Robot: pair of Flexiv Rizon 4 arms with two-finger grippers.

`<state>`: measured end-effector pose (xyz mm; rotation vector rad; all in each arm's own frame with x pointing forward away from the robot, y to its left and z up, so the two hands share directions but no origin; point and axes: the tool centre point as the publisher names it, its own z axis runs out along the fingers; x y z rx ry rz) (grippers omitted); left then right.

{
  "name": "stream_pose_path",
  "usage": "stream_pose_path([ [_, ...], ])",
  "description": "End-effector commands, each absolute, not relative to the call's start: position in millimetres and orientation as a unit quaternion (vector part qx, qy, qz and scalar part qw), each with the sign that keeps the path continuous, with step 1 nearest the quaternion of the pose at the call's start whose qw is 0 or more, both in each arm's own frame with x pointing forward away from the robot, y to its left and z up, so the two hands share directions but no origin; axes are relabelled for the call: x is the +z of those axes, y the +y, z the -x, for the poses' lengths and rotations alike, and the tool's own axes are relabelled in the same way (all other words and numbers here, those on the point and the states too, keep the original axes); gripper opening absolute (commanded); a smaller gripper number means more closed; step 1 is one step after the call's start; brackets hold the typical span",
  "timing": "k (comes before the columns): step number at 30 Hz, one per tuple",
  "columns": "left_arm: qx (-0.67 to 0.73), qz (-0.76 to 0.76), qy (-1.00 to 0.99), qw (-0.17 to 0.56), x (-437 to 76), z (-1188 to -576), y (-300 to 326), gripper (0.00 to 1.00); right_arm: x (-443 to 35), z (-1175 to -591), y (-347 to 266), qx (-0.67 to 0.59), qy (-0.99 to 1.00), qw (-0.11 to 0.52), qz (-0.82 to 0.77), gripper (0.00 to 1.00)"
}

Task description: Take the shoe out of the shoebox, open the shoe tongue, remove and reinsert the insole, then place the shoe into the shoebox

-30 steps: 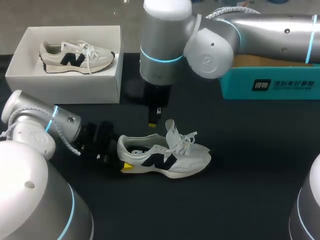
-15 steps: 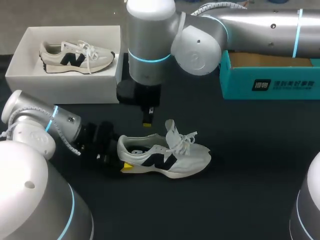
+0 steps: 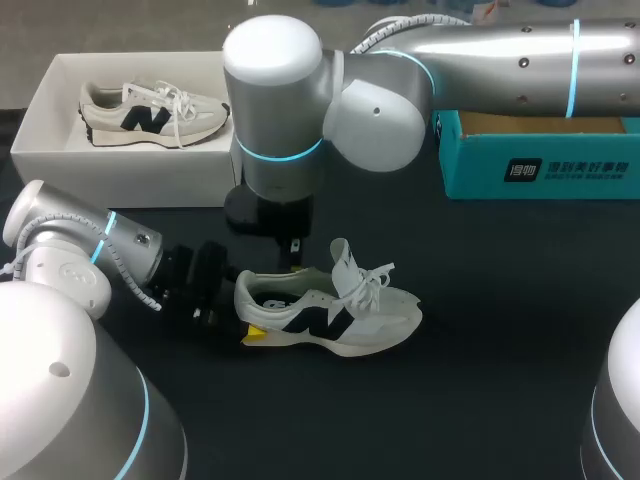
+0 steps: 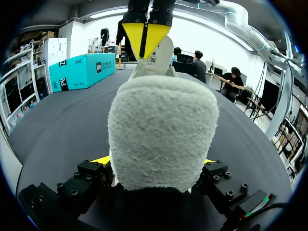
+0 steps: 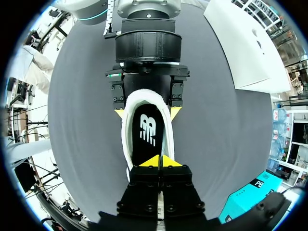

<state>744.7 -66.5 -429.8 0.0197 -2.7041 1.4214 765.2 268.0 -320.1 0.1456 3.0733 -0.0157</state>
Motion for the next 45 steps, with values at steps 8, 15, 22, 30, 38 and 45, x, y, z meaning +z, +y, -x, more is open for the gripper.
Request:
stream_pose_path([
  [8, 0.463, -0.006, -0.885, 0.044, -435.2, -746.5, -66.2, 0.0, -357.7, -767.0, 266.8, 0.01, 0.999, -0.003, -0.043, 0.0],
  [15, 0.463, -0.006, -0.885, 0.044, -435.2, -746.5, -66.2, 0.0, -372.2, -763.1, 256.3, 0.007, 0.999, -0.03, -0.043, 0.0],
  [22, 0.463, -0.006, -0.885, 0.044, -435.2, -746.5, -66.2, 0.0, -380.4, -751.2, 245.5, 0.005, 0.997, -0.049, -0.056, 0.0],
  [30, 0.463, -0.006, -0.885, 0.044, -435.2, -746.5, -66.2, 0.0, -369.6, -745.9, 252.3, -0.004, 0.998, -0.038, -0.058, 0.0],
  [38, 0.463, -0.006, -0.885, 0.044, -435.2, -746.5, -66.2, 0.0, -365.9, -756.0, 261.6, -0.002, 0.999, -0.03, -0.039, 0.0],
  [45, 0.463, -0.006, -0.885, 0.044, -435.2, -746.5, -66.2, 0.0, -379.5, -750.1, 254.9, 0.005, 0.997, -0.054, -0.049, 0.0],
])
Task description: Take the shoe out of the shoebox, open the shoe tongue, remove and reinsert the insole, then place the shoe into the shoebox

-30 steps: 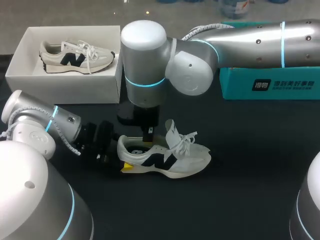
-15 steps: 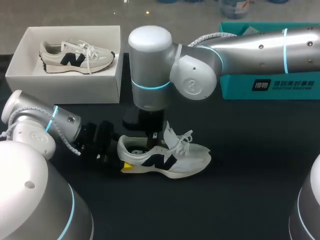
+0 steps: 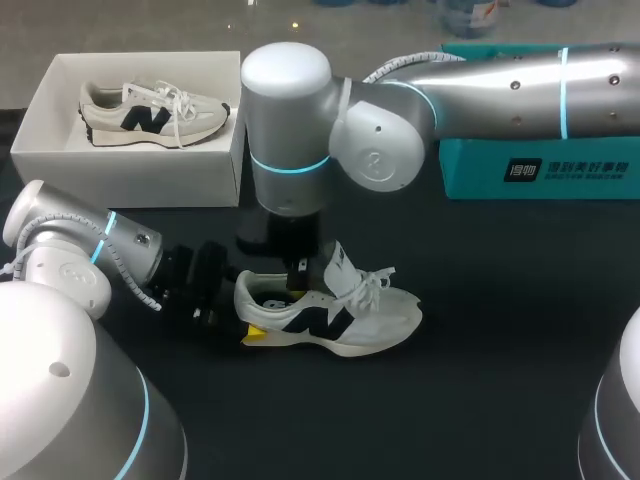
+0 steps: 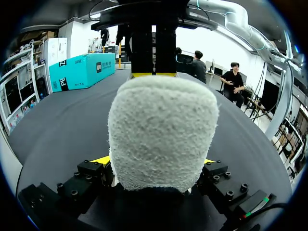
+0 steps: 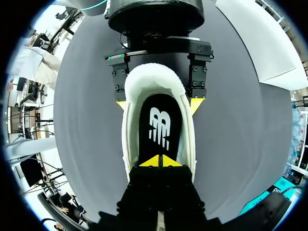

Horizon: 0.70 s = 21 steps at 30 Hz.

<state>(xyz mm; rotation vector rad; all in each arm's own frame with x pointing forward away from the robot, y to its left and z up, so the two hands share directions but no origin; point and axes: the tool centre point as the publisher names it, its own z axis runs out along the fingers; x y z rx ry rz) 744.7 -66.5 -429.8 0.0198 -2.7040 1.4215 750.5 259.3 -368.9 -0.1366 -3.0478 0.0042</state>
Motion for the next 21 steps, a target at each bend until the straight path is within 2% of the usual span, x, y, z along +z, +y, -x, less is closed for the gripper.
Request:
stream_pose_path([
  [1, 0.463, -0.006, -0.885, 0.044, -435.2, -746.5, -66.2, 0.0, -380.4, -748.8, 253.5, -0.006, -0.997, 0.055, 0.051, 0.0],
  [10, 0.463, -0.006, -0.885, 0.044, -435.2, -746.5, -66.2, 0.0, -385.5, -739.7, 239.1, -0.001, -0.995, 0.063, 0.073, 0.0],
  [21, 0.463, -0.006, -0.885, 0.044, -435.2, -746.5, -66.2, 0.0, -396.2, -760.4, 239.7, -0.005, -0.999, 0.01, 0.047, 0.0],
])
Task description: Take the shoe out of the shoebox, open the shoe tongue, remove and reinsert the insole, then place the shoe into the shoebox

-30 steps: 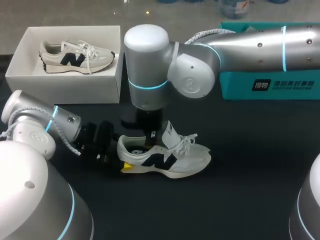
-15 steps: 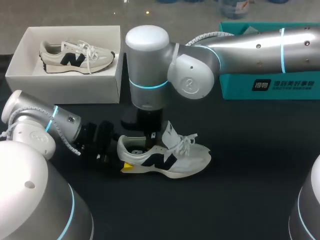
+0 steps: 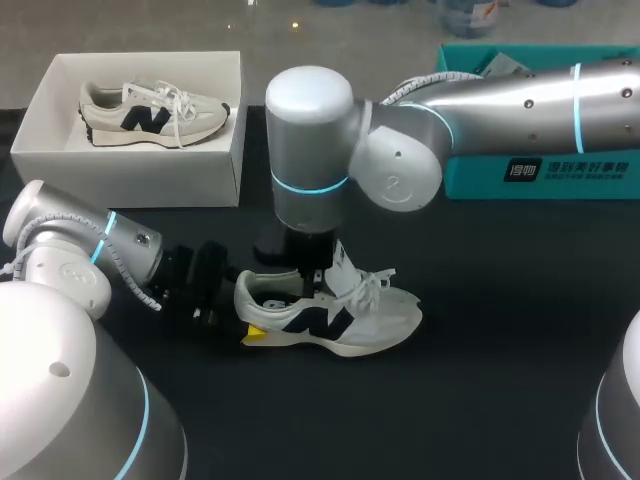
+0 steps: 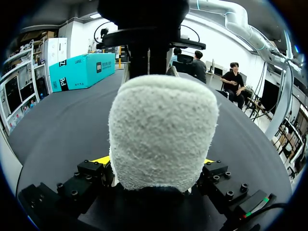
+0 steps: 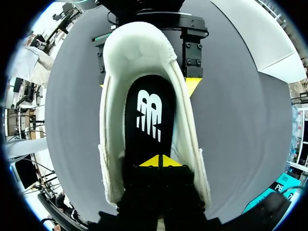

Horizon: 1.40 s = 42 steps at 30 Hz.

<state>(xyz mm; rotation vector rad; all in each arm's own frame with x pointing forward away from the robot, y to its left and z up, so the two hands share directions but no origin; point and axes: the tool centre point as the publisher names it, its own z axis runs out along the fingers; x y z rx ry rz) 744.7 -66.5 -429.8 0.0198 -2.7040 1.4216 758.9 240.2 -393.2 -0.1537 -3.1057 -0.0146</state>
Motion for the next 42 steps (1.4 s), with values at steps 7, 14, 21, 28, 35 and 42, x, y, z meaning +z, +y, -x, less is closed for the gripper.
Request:
stream_pose_path([
  [7, 0.463, -0.006, -0.885, 0.044, -435.2, -746.5, -66.2, 0.0, -403.0, -767.3, 239.8, -0.011, -0.999, 0.008, 0.037, 0.2],
  [14, 0.463, -0.006, -0.885, 0.044, -435.2, -746.5, -66.2, 0.0, -415.1, -765.4, 242.9, -0.026, -0.999, 0.03, 0.031, 0.25],
  [21, 0.463, -0.006, -0.885, 0.044, -435.2, -746.5, -66.2, 0.0, -431.4, -753.7, 244.3, -0.042, -0.996, 0.066, 0.036, 0.33],
  [28, 0.463, -0.006, -0.885, 0.044, -435.2, -746.5, -66.2, 0.0, -440.7, -748.8, 243.7, -0.057, -0.994, 0.083, 0.052, 0.04],
  [35, 0.463, -0.006, -0.885, 0.044, -435.2, -746.5, -66.2, 0.0, -430.8, -751.4, 241.9, -0.054, -0.993, 0.087, 0.054, 0.0],
  [42, 0.463, -0.006, -0.885, 0.044, -435.2, -746.5, -66.2, 0.0, -408.1, -752.3, 242.0, -0.049, -0.995, 0.077, 0.046, 0.0],
])
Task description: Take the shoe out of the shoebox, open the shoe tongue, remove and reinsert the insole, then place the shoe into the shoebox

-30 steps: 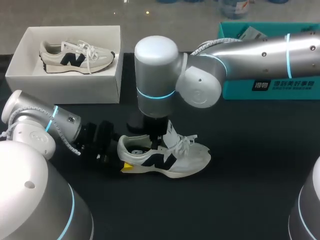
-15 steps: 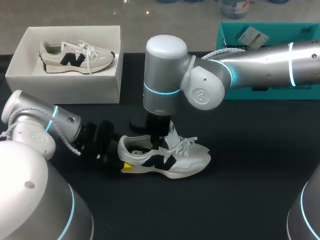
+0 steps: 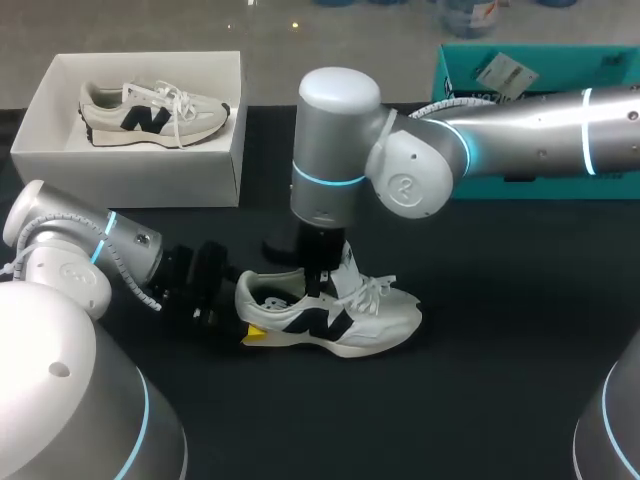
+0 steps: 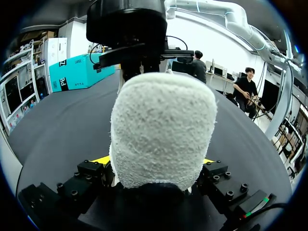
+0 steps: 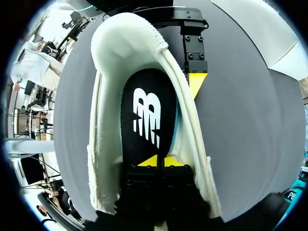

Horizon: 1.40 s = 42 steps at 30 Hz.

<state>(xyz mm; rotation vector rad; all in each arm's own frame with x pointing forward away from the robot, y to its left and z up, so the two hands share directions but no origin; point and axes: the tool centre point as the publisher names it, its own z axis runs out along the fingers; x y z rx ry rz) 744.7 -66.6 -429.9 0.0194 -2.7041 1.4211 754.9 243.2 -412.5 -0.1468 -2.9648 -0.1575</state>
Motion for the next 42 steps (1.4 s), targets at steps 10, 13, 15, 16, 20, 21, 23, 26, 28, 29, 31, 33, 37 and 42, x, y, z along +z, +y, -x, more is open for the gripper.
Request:
stream_pose_path([
  [10, 0.463, -0.006, -0.885, 0.044, -435.2, -746.5, -66.2, 0.0, -381.2, -754.1, 242.1, -0.035, -0.997, 0.066, 0.032, 0.0],
  [13, 0.463, -0.006, -0.885, 0.044, -435.2, -746.5, -66.2, 0.0, -377.9, -752.5, 239.3, -0.03, -0.997, 0.064, 0.032, 0.0],
  [15, 0.463, -0.006, -0.885, 0.044, -435.2, -746.5, -66.2, 0.0, -375.9, -751.2, 236.8, -0.028, -0.997, 0.061, 0.034, 0.0],
  [16, 0.463, -0.006, -0.885, 0.044, -435.2, -746.5, -66.2, 0.0, -374.8, -750.5, 235.4, -0.027, -0.997, 0.06, 0.036, 0.0],
  [20, 0.463, -0.006, -0.885, 0.044, -435.2, -746.5, -66.2, 0.0, -369.6, -747.4, 227.1, -0.025, -0.997, 0.051, 0.047, 0.0],
  [21, 0.463, -0.006, -0.885, 0.044, -435.2, -746.5, -66.2, 0.0, -368.2, -747.2, 224.9, -0.027, -0.997, 0.045, 0.05, 0.0],
  [23, 0.463, -0.006, -0.885, 0.044, -435.2, -746.5, -66.2, 0.0, -365.2, -747.3, 221.4, -0.033, -0.997, 0.035, 0.052, 0.0],
  [26, 0.463, -0.006, -0.885, 0.044, -435.2, -746.5, -66.2, 0.0, -360.2, -749.4, 218.1, -0.038, -0.998, 0.023, 0.052, 0.0],
  [28, 0.463, -0.006, -0.885, 0.044, -435.2, -746.5, -66.2, 0.0, -356.7, -751.8, 217.4, -0.04, -0.998, 0.012, 0.048, 0.0],
  [29, 0.463, -0.006, -0.885, 0.044, -435.2, -746.5, -66.2, 0.0, -354.9, -753.0, 217.5, -0.042, -0.998, 0.007, 0.045, 0.0],
  [31, 0.463, -0.006, -0.885, 0.044, -435.2, -746.5, -66.2, 0.0, -350.8, -755.7, 218.1, -0.049, -0.998, -0.006, 0.038, 0.0],
  [33, 0.463, -0.006, -0.885, 0.044, -435.2, -746.5, -66.2, 0.0, -347.8, -759.4, 217.9, -0.058, -0.998, -0.016, 0.032, 0.0],
  [37, 0.463, -0.006, -0.885, 0.044, -435.2, -746.5, -66.2, 0.0, -342.3, -773.2, 223.4, -0.071, -0.997, -0.029, 0.01, 0.0],
  [42, 0.463, -0.006, -0.885, 0.044, -435.2, -746.5, -66.2, 0.0, -335.5, -787.3, 237.7, -0.08, -0.996, -0.038, -0.023, 0.0],
])
